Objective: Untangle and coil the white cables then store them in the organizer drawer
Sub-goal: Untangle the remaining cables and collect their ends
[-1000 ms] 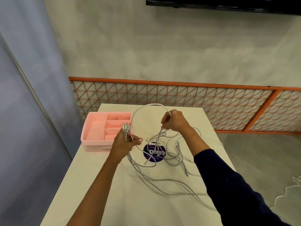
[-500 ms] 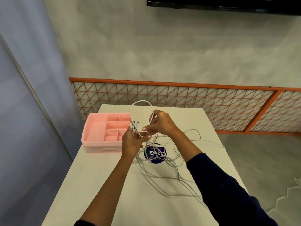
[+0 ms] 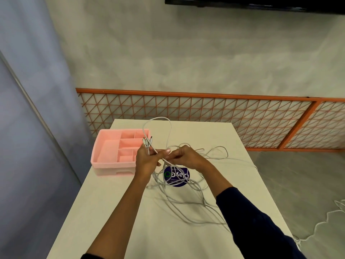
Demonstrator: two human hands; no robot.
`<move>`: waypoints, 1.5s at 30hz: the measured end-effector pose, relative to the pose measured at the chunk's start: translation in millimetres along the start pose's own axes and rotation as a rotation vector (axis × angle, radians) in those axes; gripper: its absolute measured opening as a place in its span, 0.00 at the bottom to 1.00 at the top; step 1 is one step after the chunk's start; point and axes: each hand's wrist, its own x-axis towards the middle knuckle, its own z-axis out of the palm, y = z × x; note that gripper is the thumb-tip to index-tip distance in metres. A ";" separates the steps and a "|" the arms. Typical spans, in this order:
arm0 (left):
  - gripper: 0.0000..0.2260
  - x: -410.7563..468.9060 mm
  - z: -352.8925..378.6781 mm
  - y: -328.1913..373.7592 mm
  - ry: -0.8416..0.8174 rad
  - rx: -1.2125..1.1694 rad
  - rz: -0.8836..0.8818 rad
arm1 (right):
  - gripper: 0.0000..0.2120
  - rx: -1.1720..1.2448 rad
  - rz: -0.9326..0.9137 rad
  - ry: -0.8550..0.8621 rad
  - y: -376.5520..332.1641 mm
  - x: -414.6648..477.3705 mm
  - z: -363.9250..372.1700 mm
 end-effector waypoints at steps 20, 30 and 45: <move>0.18 -0.2 -11.3 -0.2 0.028 0.099 -0.065 | 0.07 0.261 -0.033 0.276 -18.9 -2.9 -30.5; 0.15 -1.9 -7.8 -2.6 0.052 0.104 -0.070 | 0.06 0.606 -0.143 0.468 -58.2 7.5 -47.3; 0.28 -2.5 10.3 -11.1 -0.082 0.104 -0.121 | 0.04 1.093 -0.056 0.560 -67.7 24.5 -20.9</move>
